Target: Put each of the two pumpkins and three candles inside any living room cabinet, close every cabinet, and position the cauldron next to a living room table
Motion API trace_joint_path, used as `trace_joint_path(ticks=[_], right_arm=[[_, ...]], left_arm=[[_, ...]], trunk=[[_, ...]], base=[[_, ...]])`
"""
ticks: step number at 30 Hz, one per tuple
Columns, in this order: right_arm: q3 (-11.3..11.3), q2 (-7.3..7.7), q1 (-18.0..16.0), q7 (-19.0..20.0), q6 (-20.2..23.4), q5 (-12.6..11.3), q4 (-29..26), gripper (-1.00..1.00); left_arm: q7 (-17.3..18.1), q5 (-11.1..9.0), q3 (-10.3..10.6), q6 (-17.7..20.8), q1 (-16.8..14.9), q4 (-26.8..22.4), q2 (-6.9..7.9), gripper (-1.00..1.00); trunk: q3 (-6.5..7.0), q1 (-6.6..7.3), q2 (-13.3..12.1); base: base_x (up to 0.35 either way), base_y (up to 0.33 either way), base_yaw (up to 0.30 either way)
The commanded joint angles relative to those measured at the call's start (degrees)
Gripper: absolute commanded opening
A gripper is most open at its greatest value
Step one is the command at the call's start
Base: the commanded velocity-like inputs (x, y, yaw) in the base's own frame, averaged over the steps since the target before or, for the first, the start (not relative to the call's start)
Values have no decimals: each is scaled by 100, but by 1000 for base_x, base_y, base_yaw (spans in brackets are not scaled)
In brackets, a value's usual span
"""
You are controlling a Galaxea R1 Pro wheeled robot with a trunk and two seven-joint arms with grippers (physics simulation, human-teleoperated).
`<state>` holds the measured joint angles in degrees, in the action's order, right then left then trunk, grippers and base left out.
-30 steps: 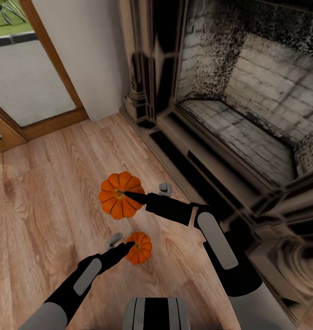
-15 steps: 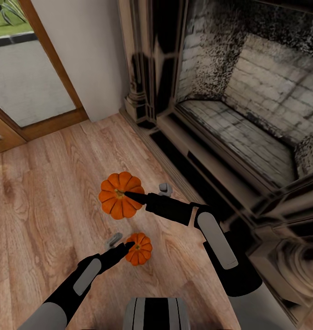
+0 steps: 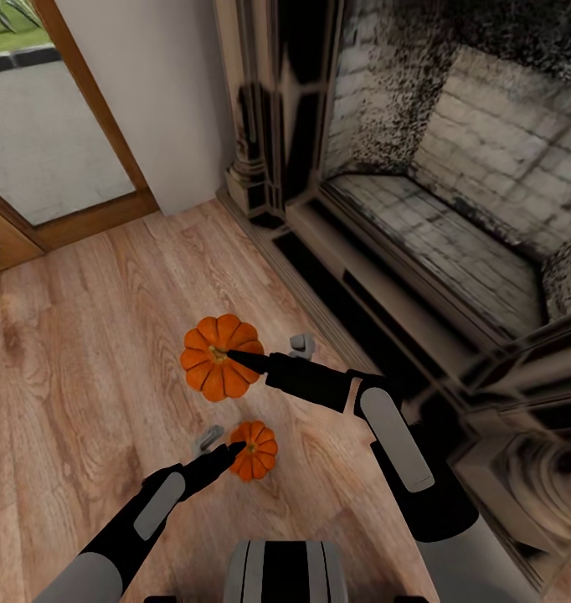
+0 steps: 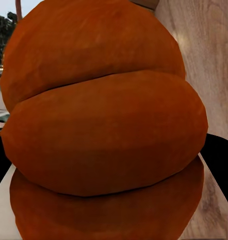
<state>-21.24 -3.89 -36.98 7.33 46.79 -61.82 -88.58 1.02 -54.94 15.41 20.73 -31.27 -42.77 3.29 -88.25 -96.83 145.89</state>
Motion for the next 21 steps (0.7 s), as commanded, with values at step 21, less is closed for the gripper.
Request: trace_joint_path(ticks=[21], right_arm=[[15, 3, -2, 136, 23, 3, -1, -100]], left_arm=[[13, -32, 15, 10, -2, 6, -3, 100]], trunk=[[-92, -9, 7]], base=[[0, 0, 0]])
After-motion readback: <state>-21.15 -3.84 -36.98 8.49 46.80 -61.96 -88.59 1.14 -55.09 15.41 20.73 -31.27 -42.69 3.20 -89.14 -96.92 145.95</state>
